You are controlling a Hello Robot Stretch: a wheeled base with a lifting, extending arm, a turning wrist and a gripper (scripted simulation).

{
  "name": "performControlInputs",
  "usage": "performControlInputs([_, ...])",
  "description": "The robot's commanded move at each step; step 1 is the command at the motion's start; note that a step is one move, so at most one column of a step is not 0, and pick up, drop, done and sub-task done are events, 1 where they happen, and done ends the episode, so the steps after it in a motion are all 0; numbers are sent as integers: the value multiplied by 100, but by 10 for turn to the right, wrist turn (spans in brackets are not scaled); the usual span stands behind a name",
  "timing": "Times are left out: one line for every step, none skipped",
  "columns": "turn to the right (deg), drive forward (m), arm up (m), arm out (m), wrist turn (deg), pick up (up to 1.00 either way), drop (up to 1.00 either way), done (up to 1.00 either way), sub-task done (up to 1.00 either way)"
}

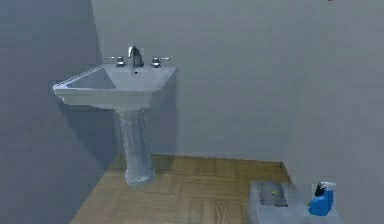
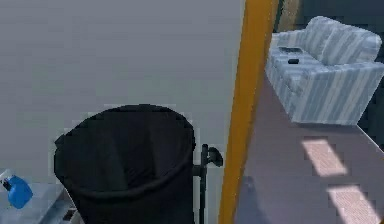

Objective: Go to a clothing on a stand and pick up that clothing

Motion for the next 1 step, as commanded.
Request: performControlInputs([0, 25, 0, 0, 0, 0, 0, 0, 0])
